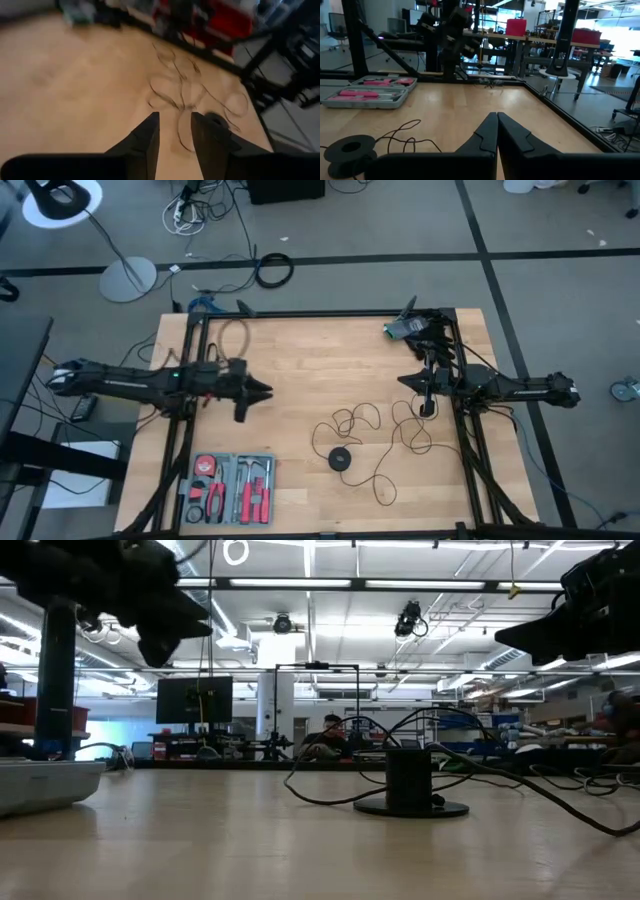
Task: Coil cords
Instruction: Coil the black wire onto the spool
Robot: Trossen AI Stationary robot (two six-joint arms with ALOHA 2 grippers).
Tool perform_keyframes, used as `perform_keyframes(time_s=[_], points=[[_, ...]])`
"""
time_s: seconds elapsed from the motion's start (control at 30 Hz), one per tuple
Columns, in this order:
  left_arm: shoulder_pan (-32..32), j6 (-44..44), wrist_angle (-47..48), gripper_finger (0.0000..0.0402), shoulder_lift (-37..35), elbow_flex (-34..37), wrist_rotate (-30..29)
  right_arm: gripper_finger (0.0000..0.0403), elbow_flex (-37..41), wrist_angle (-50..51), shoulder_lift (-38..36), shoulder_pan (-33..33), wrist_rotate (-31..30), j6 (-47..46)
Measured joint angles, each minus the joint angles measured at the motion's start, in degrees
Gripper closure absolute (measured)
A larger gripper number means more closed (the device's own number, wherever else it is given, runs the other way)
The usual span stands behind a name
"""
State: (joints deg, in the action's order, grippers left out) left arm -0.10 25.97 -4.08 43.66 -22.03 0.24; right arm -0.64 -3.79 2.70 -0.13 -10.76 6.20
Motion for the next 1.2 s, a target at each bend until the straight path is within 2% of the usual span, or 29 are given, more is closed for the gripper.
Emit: perform_keyframes(time_s=[0.13, 0.23, 0.43, 0.73, 1.2], points=[[-0.9, 3.1, -2.4, 0.0287, 11.3, -4.4, 4.1, 0.0394, 0.0, 0.0, 0.0, 0.0, 0.0, 0.0], [-2.5, 4.5, -5.6, 0.0287, 19.1, -8.1, 5.5, 0.0394, 0.0, 0.0, 0.0, 0.0, 0.0, 0.0], [-6.6, 5.8, -4.9, 0.0287, 32.2, -17.7, 6.5, 0.0394, 0.0, 0.0, 0.0, 0.0, 0.0, 0.0], [-9.8, 7.9, -3.1, 0.0287, 46.3, -29.5, 6.4, 0.0394, 0.0, -0.3, 0.0, 0.0, 0.0, 0.0], [-10.9, 16.6, -3.3, 0.0287, 64.5, -40.2, 10.2, 0.0394, 0.0, -0.5, 0.0, 0.0, 0.0, 0.0]])
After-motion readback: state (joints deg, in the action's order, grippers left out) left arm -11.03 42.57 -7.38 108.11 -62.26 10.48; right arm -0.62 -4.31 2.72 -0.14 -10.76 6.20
